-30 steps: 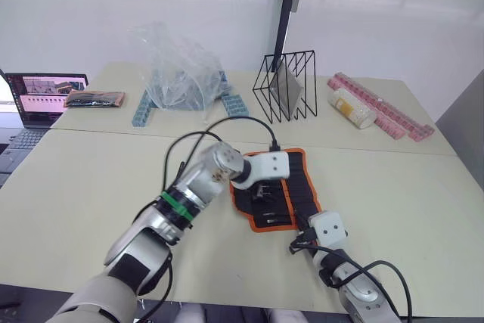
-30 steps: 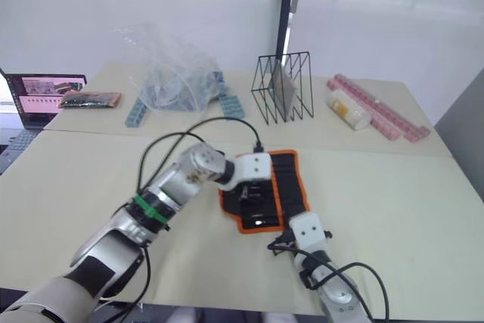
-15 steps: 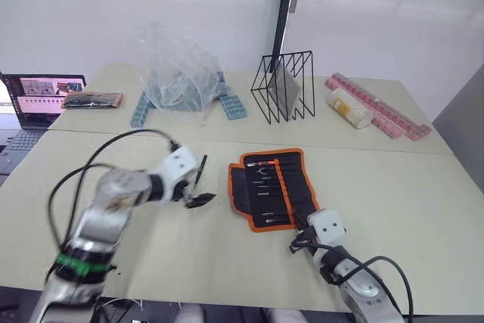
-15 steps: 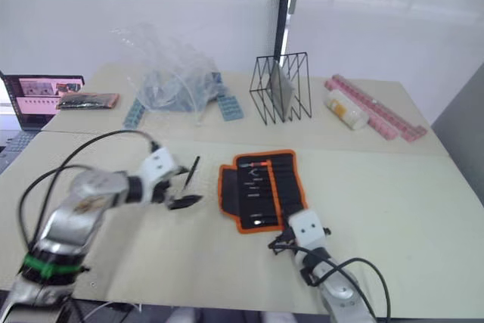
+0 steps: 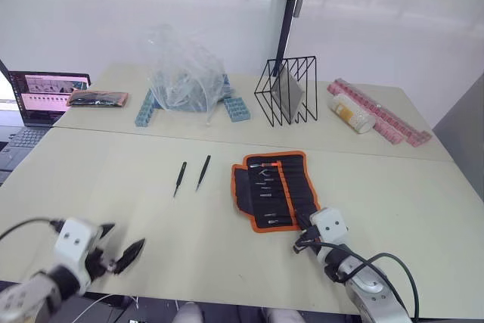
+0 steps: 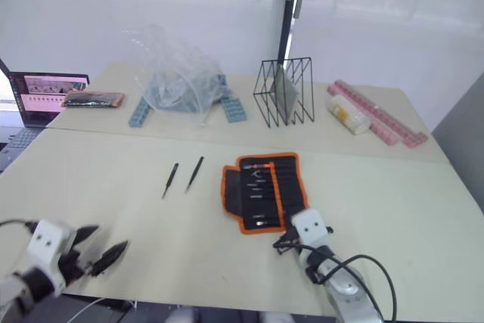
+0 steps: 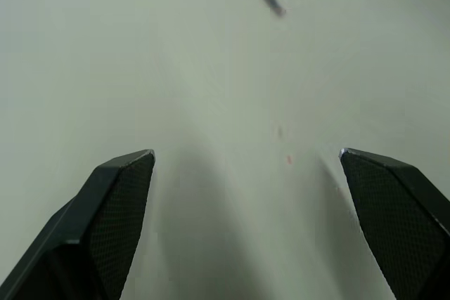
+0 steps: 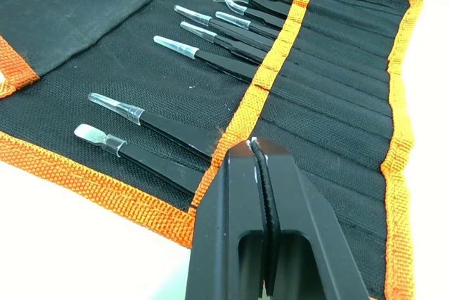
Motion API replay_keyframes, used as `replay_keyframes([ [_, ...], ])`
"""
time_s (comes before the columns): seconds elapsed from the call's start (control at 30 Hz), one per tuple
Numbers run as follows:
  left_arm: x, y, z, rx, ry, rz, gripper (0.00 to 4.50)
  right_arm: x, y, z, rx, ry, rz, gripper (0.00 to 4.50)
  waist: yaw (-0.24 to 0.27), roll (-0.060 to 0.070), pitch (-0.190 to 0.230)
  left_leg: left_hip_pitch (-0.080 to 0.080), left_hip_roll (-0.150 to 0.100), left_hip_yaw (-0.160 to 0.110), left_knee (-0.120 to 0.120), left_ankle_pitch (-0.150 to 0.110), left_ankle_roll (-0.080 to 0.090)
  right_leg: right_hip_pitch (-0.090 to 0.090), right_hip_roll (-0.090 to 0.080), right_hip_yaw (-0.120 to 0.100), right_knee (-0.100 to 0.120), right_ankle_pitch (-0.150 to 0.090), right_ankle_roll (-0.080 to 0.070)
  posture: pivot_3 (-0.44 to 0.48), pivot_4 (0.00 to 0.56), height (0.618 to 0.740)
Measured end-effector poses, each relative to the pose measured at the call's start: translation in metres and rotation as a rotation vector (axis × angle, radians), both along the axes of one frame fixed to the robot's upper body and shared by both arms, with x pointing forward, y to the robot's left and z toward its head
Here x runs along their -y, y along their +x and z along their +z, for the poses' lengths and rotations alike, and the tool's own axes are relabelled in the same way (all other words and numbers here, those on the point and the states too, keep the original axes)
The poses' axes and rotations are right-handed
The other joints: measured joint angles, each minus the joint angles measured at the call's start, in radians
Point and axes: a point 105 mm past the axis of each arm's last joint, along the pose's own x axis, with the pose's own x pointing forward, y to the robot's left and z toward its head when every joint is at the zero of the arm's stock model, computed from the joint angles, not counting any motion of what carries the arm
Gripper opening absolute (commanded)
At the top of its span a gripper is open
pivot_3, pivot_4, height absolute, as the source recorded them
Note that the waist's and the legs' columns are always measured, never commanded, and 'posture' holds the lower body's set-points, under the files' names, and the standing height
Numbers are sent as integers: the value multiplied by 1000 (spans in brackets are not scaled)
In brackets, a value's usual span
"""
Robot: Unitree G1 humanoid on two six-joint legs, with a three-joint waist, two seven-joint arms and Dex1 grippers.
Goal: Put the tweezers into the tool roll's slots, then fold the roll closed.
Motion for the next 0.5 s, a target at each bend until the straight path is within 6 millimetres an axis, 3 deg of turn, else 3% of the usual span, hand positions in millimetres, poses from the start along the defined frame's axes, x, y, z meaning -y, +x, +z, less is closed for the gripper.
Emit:
replay_keyframes([
  [0.27,8,-7,10,59,-10,57,4486,-1,2,0,-1,-2,30,0,-5,-1,0,1,0,0,0,-1,-1,0,0,1,-3,0,-1,0,150,720],
  [0.5,18,1,10,64,4,29,4486,-2,3,0,-1,-2,37,0,-7,-2,0,1,0,1,0,-1,-2,0,0,1,-3,0,-1,0,150,720],
])
